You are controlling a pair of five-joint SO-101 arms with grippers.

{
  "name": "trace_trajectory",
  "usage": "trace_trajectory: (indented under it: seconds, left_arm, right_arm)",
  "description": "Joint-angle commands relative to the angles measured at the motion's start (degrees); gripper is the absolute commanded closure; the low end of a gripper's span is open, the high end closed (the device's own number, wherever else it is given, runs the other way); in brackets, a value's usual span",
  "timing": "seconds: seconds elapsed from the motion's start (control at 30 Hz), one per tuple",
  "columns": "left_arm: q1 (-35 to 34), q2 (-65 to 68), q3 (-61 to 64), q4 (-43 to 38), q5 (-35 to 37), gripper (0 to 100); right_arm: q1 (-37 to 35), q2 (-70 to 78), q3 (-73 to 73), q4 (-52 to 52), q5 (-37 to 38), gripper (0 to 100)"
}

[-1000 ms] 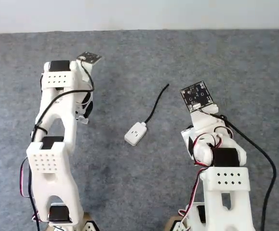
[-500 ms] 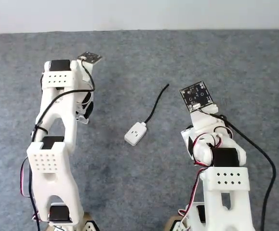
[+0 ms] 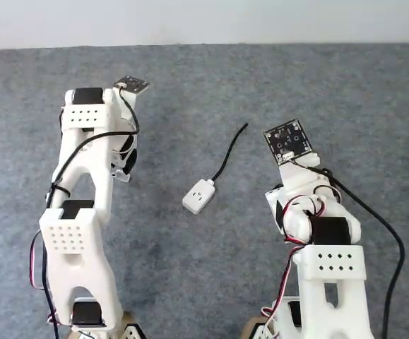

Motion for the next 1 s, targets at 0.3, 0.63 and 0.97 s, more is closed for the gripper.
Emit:
trace_trajectory:
  seconds: [0.3,0.63,0.97]
  left_arm:
    - [1.05,-13.71,6.2,2.2,0.35,89]
    - [2.2,-16.62,11.65,2.11,0.44,89]
    - [1.76,-16.53,14.99,-0.09,0.35,89]
  right_arm:
    - [0.31,-0.4,-0.97,-1.45,-0.44,68.4]
    - [0.57,-0.4,-0.88,-1.36,-0.35,68.4]
    - [0.66,-0.4,-0.62,-1.01,-0.26,68.4]
